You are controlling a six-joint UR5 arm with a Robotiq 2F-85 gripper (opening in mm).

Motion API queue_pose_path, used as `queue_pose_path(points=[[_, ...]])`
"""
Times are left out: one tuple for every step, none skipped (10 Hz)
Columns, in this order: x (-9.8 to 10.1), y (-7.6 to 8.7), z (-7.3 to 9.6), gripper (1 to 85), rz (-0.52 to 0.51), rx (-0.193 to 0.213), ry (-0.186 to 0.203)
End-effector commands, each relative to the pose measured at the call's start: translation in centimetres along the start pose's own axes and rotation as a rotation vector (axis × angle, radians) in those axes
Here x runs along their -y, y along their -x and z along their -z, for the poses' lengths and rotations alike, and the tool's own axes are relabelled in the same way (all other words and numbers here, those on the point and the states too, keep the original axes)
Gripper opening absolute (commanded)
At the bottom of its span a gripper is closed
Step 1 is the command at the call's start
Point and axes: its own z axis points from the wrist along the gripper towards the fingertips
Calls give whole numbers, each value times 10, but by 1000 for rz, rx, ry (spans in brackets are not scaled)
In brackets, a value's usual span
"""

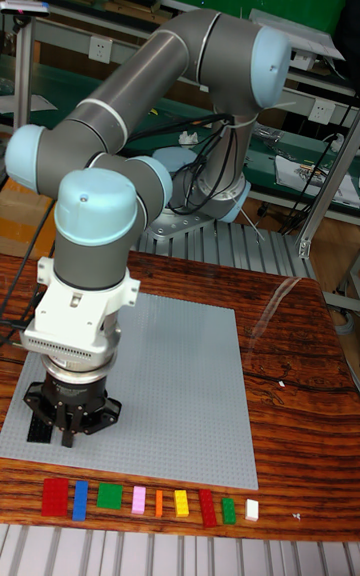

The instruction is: Build with small Lego blocks

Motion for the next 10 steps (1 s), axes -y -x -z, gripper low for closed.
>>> queue_pose_path(points=[[3,2,-2,10,21,11,26],[5,1,-3,10,30,11,28],[6,0,-3,10,36,13,30],[7,-2,-4,10,47,10,38],[8,-4,-5,10,52,11,42],[9,-5,-5,10,58,11,44],[10,-6,-5,10,65,10,44],[13,-7,-5,10,72,10,42],[16,-8,-5,10,80,9,40],[18,-8,-5,10,88,9,40]])
